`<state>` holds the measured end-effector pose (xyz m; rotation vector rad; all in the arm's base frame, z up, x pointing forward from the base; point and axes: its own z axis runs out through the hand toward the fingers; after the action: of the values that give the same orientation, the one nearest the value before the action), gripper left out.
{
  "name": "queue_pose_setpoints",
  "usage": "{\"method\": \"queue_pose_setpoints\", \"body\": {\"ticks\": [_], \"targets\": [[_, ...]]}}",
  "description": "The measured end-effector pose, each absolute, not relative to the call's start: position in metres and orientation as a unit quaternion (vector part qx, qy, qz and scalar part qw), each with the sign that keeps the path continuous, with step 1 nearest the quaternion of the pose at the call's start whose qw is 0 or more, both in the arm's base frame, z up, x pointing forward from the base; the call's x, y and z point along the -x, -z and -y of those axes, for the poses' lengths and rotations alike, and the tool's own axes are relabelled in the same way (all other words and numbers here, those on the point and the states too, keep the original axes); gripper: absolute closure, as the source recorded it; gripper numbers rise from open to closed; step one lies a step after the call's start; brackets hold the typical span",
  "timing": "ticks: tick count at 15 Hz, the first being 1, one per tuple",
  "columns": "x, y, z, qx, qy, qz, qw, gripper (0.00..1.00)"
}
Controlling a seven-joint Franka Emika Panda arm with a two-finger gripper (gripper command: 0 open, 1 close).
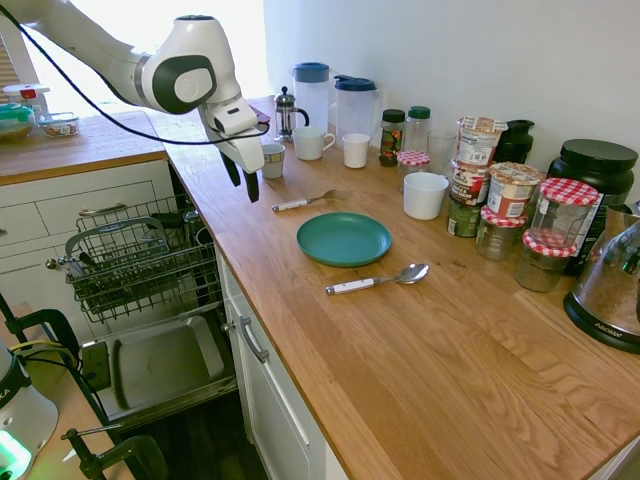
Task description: Put the fork in the dishwasher
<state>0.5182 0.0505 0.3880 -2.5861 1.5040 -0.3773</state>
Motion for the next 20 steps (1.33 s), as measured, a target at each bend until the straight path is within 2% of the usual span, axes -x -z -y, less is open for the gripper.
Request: {"method": "queue_pose_setpoints", "body": {"ticks": [5,12,13,20], "targets": [[-0.567,-0.364,-0.053,0.832,0.151,-0.532,0.043,0.00],[-0.615,-0.337,-0.044,0.820,0.146,-0.552,0.027,0.00],[-0.618,-0.335,-0.042,0.819,0.145,-0.554,0.024,1.00],[-0.624,-0.331,-0.041,0.818,0.143,-0.557,0.023,1.00]]}}
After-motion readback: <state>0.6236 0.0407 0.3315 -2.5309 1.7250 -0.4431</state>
